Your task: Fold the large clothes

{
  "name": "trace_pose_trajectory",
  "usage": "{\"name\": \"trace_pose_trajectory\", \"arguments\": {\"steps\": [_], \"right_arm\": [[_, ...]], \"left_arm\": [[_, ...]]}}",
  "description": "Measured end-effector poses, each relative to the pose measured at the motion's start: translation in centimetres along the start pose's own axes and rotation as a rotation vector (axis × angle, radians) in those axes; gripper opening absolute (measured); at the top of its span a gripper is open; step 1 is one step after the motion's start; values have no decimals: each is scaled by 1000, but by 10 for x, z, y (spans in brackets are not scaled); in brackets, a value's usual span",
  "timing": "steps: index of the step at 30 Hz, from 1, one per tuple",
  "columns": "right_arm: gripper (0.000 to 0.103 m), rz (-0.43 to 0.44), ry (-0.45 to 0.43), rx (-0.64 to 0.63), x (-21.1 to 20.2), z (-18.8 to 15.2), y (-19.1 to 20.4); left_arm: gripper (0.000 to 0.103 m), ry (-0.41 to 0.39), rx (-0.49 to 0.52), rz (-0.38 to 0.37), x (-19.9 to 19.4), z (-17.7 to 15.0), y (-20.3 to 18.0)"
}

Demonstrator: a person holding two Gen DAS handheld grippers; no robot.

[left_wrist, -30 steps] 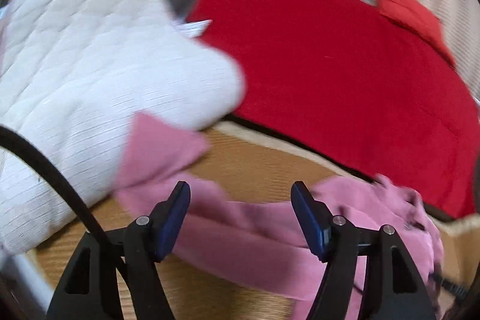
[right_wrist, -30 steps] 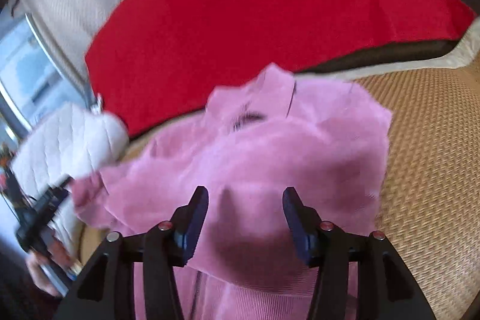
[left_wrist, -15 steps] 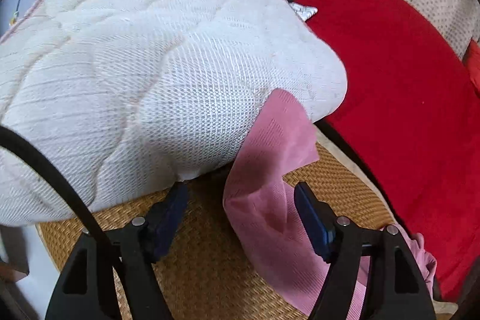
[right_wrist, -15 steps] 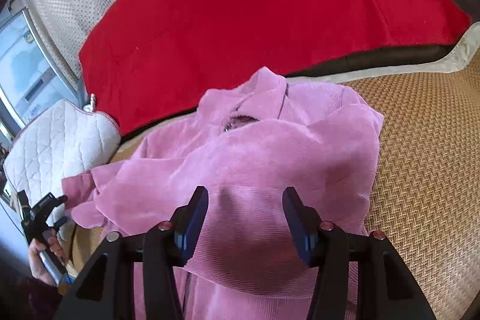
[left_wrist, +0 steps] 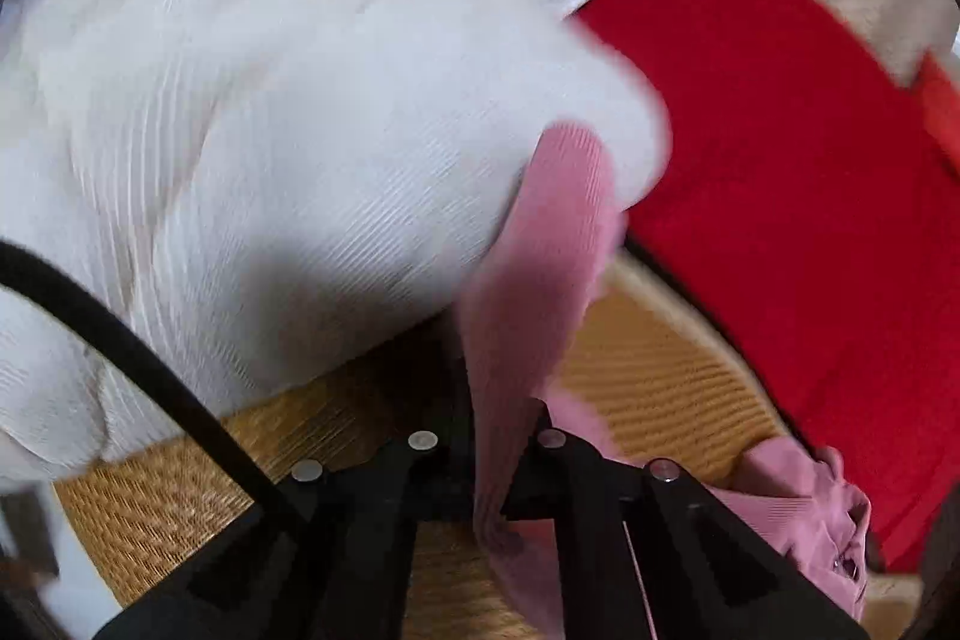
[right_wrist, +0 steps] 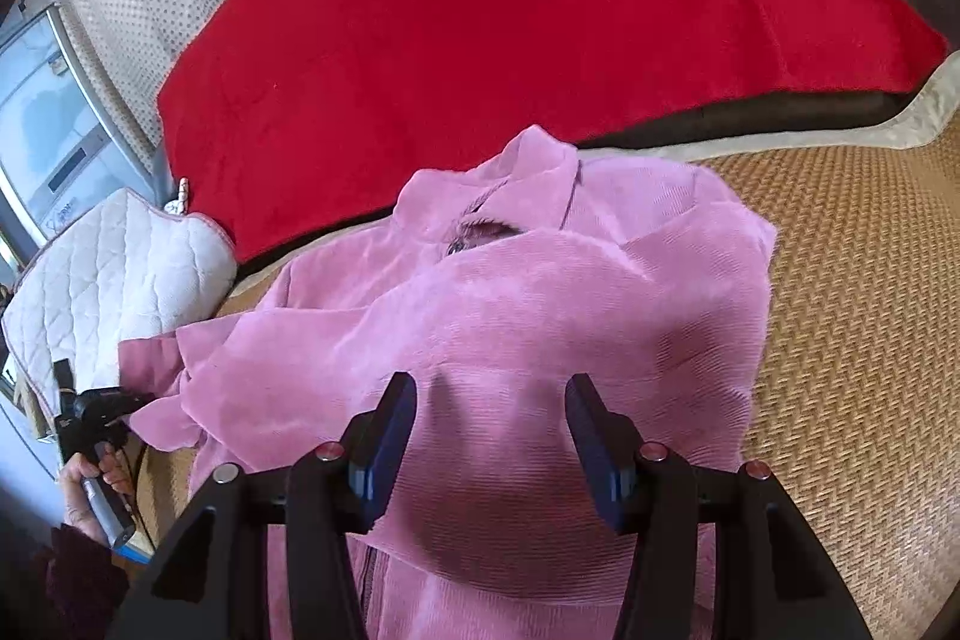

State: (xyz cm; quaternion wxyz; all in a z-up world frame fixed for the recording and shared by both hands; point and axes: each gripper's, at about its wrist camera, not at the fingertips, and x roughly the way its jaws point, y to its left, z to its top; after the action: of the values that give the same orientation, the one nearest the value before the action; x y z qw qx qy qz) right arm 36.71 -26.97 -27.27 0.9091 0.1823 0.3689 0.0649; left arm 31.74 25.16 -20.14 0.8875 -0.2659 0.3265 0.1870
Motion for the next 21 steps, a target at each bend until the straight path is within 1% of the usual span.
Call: {"name": "trace_pose_trajectory", "arguments": {"steps": [2,3,6,7,8,9,10,11,12,13,14,15,16,17,18,19,21], "right_arm": [[56,-4,-25,20,-6,2,-6],[56,-6,-39,32,-10,4,-9],[56,-19,-80,92,-21,9,-23],[56,-20,-88,110,-24,11,-27],[56,-21,-97,131,-27,12,-33],[56,-22,-104,147,-29,13,-37],[56,-23,-114,166,-32,14,-42],[56,-26,-122,184,-34,16,-47],[56,-28,-123,206,-36,17,-53],[56,-25,-120,222,-37,18,-57],[56,-18,-115,240,-37,19,-61],[57,-7,-110,259,-38,20,-65],[59,4,-106,274,-38,20,-68],[64,19,-99,289,-38,21,-71],[65,33,-96,301,-38,21,-74],[65,42,-91,308,-38,21,-75],[65,53,-80,300,-35,22,-72]], "left_arm": [[4,-93,133,-43,-31,-3,-38],[4,-122,184,-69,-43,-6,-54],[4,-216,383,-217,-92,-32,-120],[4,-221,431,-273,-108,-37,-136],[4,-221,485,-337,-126,-50,-148],[4,-220,556,-408,-135,-64,-169],[5,-217,663,-488,-148,-86,-193],[6,-207,747,-536,-157,-103,-206],[18,-179,837,-580,-162,-125,-223],[44,-153,879,-601,-162,-137,-232],[58,-130,893,-614,-159,-142,-239],[75,-107,889,-624,-155,-146,-240],[76,-75,863,-643,-148,-145,-237],[76,-43,832,-650,-143,-142,-233],[76,-11,784,-642,-127,-130,-230],[76,14,709,-616,-111,-113,-221],[76,45,603,-576,-89,-99,-205]]}}
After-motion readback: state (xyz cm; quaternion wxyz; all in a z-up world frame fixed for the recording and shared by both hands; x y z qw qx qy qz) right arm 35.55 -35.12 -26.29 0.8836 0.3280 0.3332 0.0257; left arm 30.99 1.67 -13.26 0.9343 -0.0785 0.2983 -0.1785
